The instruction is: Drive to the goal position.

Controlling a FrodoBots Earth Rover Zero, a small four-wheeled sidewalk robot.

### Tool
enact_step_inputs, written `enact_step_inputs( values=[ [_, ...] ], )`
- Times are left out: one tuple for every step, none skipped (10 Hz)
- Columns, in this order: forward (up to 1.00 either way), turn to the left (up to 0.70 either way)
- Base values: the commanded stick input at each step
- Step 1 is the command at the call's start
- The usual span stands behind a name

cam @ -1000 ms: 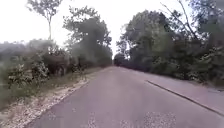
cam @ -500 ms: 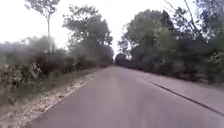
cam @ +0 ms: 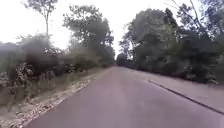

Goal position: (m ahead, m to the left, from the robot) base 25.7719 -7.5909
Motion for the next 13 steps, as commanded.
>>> enact_step_inputs(
  values=[
    [1.00, 0.00],
    [1.00, 0.00],
    [1.00, 0.00],
    [1.00, 0.00],
    [1.00, 0.00],
    [1.00, 0.00],
    [1.00, 0.00],
    [1.00, 0.00],
    [1.00, 0.00],
    [1.00, 0.00],
    [1.00, 0.00],
    [1.00, 0.00],
    [1.00, 0.00]
  ],
)
